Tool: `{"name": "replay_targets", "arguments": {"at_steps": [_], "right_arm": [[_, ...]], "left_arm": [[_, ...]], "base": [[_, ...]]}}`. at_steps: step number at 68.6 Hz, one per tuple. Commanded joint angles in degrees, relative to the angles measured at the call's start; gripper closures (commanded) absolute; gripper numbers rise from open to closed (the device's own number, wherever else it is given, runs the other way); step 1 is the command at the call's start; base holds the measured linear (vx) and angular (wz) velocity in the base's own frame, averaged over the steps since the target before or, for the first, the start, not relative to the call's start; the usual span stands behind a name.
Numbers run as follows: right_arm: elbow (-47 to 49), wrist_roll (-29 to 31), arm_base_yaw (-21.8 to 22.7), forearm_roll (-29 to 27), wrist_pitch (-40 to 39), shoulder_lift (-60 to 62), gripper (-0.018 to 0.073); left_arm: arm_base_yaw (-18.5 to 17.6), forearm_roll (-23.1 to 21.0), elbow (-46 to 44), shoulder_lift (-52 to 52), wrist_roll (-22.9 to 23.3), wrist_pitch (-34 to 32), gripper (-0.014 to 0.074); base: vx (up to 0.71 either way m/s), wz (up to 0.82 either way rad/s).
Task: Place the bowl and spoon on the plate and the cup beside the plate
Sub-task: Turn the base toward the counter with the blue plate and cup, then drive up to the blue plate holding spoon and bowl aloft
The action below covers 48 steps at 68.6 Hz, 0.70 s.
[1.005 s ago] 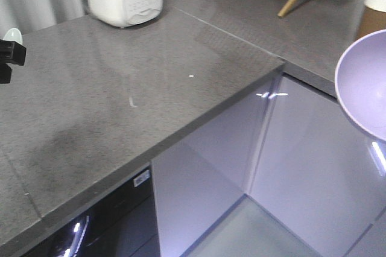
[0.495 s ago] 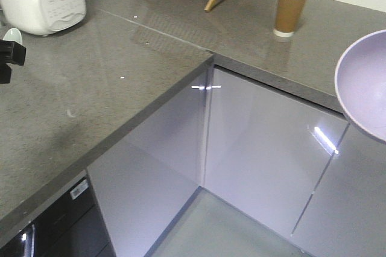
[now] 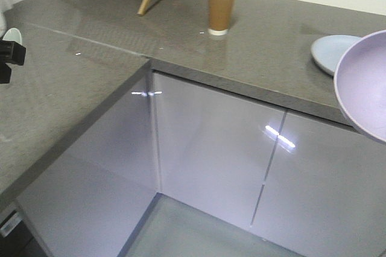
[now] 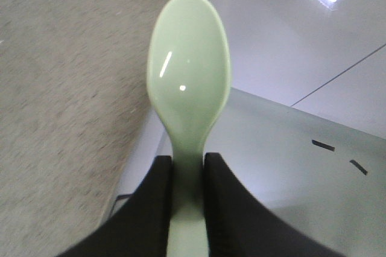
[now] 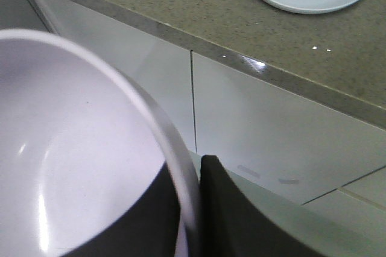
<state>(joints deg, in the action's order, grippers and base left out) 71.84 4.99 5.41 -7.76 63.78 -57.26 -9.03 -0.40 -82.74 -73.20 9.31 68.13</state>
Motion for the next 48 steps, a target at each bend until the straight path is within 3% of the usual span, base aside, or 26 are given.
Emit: {"name": "replay_targets", "arguments": {"at_steps": [1, 48], "right_arm": [[1.27, 0.15, 0.34, -0.27, -3.38, 0.58, 0.0566], [1.27, 0.15, 0.34, -0.27, -3.41, 0.78, 0.0566]], "left_arm": [[-0.42, -0.43, -1.53, 1.53, 0.12, -2.42, 0.0603], [-0.42, -0.43, -1.53, 1.53, 0.12, -2.42, 0.0603]], "base": [[0.09, -0.44], [0.11, -0.43]]}}
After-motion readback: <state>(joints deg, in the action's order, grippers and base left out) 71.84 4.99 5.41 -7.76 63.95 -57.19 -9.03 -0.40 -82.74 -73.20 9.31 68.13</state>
